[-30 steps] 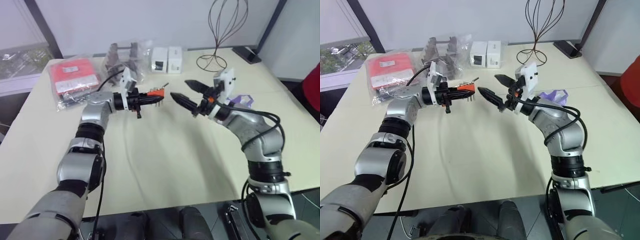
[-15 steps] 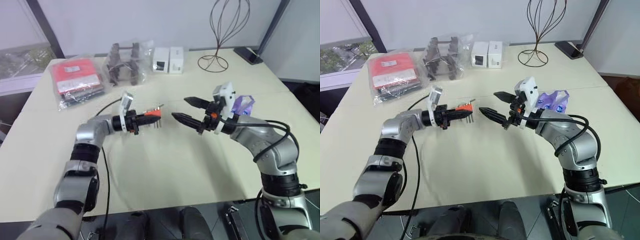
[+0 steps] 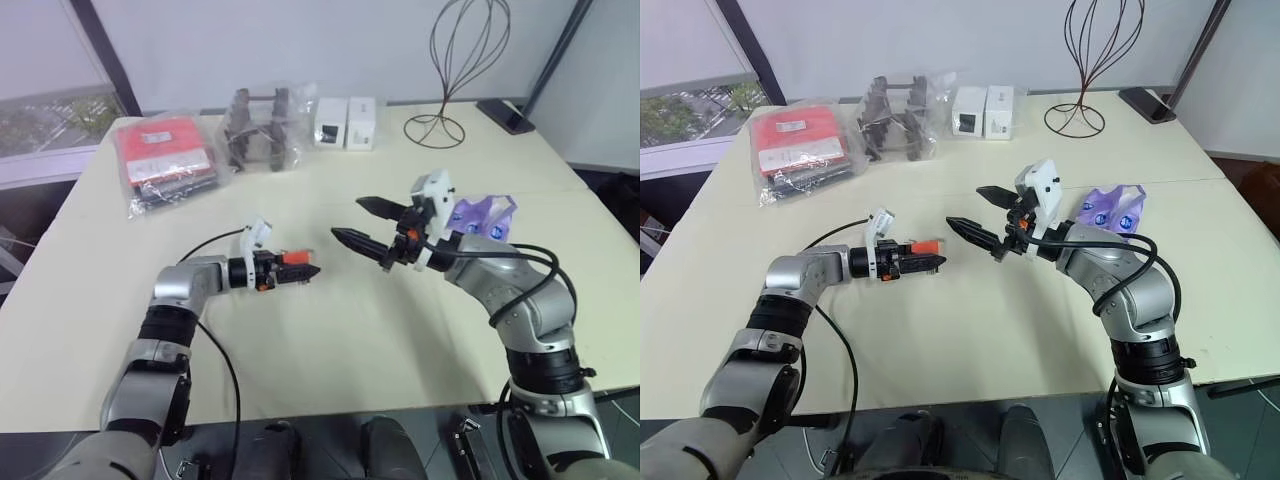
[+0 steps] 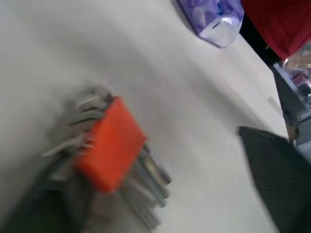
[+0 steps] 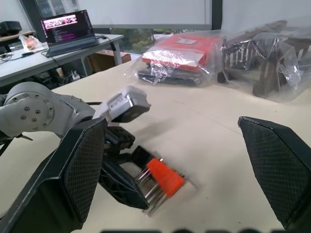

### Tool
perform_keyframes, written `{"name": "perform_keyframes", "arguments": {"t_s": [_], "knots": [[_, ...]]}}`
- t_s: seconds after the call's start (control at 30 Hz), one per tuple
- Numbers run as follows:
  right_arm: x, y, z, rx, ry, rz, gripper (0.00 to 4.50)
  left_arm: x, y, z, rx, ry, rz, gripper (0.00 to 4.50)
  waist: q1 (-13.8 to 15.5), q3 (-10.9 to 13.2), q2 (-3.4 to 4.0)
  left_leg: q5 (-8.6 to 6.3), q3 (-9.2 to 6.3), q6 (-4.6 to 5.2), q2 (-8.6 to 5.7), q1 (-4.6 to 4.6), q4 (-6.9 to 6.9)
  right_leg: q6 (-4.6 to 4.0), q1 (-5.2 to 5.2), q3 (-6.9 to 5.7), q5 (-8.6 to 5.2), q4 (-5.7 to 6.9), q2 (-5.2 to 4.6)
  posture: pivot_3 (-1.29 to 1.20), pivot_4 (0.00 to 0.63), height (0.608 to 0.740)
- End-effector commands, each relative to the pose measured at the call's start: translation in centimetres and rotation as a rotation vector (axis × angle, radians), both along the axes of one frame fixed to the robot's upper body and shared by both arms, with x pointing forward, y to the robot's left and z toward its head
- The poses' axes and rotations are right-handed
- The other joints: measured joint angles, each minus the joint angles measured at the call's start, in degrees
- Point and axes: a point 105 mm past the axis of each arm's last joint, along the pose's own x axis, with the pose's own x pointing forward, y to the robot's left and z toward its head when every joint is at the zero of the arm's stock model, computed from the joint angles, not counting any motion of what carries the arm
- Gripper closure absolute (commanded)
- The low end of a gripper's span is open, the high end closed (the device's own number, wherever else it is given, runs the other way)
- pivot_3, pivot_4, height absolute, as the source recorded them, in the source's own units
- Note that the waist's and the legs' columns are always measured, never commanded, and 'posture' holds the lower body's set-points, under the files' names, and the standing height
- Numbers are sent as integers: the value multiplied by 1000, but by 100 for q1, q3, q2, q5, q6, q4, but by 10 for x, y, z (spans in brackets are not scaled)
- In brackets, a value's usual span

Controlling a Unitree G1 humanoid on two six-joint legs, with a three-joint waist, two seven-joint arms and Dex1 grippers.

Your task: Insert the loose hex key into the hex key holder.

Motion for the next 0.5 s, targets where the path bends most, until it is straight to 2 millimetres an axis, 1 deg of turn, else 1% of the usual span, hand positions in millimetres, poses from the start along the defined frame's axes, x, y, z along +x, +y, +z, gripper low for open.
{"name": "perform_keyframes", "arguments": {"t_s": [0.03,0.07,0.13,0.27,0.33,0.4,0.5], "knots": [[-3,-3,9,10,-40,-1,0,0,32,-15,269,-159,55,56,-49,0,0,0,1,0,2,0,-3,0,-2,1,0,0,0,0,150,740],[-3,-5,9,7,-38,-3,0,-1,38,-16,324,-202,53,56,-65,0,0,0,3,-1,3,1,-7,0,-2,2,0,-1,0,0,150,740],[-4,-8,8,4,-33,-10,0,-3,48,-10,376,-271,73,56,-67,0,1,-1,5,-1,6,4,-17,0,-5,4,0,-6,0,0,150,740],[-6,-16,5,-1,-18,-29,0,-3,66,11,422,-405,144,56,-35,2,4,-1,5,-1,5,4,-18,0,-6,5,0,-8,0,0,150,740],[-6,-20,3,3,-8,-40,0,-4,75,27,405,-463,206,56,-16,5,7,-1,5,0,3,2,-18,0,-6,5,0,-10,-2,0,150,740],[-5,-25,1,10,3,-61,0,-10,81,47,333,-508,292,56,4,6,7,-2,5,1,3,-1,-17,0,-7,5,0,-12,-2,0,150,740],[-3,-31,-2,9,9,-93,0,-18,83,58,284,-540,350,56,56,6,6,-3,4,4,3,-3,-15,0,-6,5,0,-14,-3,0,150,740]]}}
